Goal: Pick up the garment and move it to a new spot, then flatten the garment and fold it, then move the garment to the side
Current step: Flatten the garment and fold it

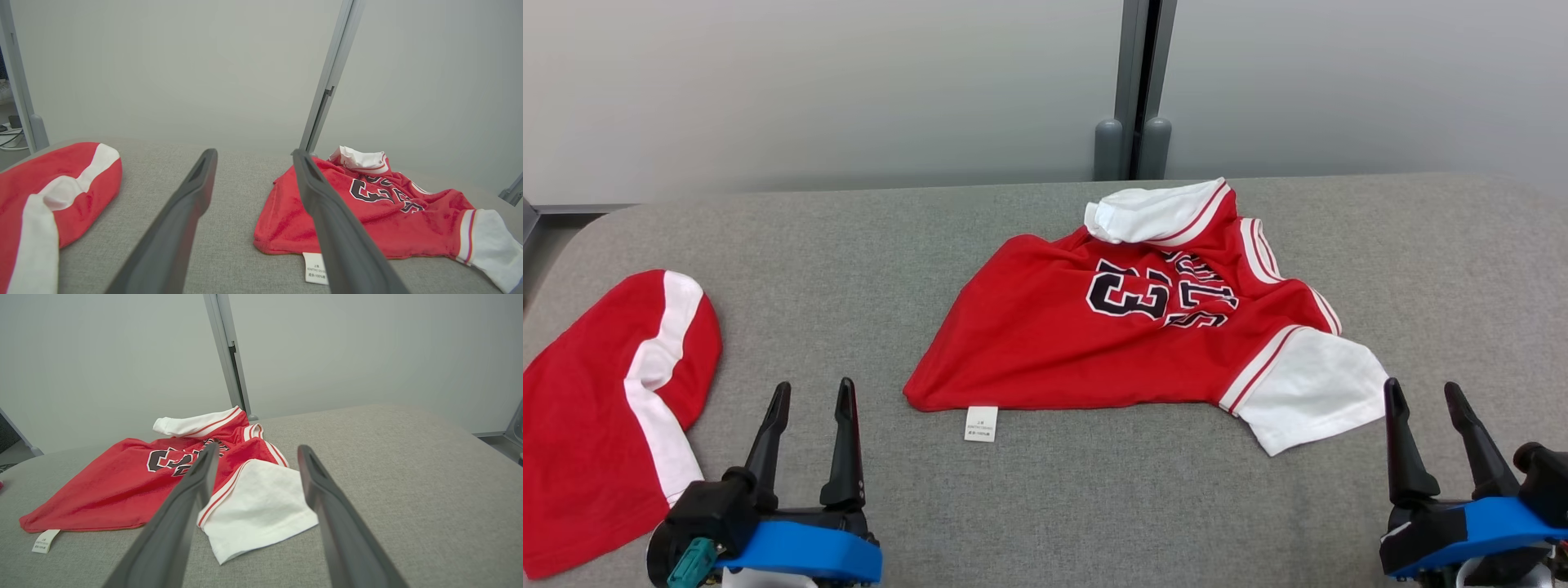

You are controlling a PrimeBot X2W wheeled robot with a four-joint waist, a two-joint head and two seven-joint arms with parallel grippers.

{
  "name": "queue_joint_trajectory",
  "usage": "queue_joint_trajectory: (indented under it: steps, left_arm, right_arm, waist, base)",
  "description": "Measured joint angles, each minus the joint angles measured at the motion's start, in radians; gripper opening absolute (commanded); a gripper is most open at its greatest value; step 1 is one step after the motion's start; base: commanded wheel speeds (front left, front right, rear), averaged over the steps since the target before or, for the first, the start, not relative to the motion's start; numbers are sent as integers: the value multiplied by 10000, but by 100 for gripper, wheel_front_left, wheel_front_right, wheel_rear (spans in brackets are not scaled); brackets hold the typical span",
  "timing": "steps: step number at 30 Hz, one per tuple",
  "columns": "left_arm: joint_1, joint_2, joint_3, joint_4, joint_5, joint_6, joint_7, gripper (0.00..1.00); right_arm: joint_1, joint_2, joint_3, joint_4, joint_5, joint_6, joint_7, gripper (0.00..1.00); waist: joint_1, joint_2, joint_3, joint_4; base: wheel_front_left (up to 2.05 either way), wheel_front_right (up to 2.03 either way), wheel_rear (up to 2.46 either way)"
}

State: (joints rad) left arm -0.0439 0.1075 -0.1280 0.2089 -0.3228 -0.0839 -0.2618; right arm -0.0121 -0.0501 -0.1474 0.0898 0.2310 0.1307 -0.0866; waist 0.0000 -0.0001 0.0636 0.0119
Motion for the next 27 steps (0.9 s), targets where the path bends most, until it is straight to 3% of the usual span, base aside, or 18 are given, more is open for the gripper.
queue_joint_trajectory:
  steps: [13, 27]
  left_arm:
    - [428, -67, 270, 305, 240, -140, 8, 100]
    - [429, 8, 196, 320, 142, 40, 374, 100]
  right_arm:
    - [309, 0, 439, 268, -113, 0, 17, 100]
    - [322, 0, 600, 412, -82, 0, 31, 100]
  waist:
    - [0, 0, -236, -132]
    - [0, 1, -173, -263]
  base:
    - [0, 0, 0]
    - [0, 0, 0]
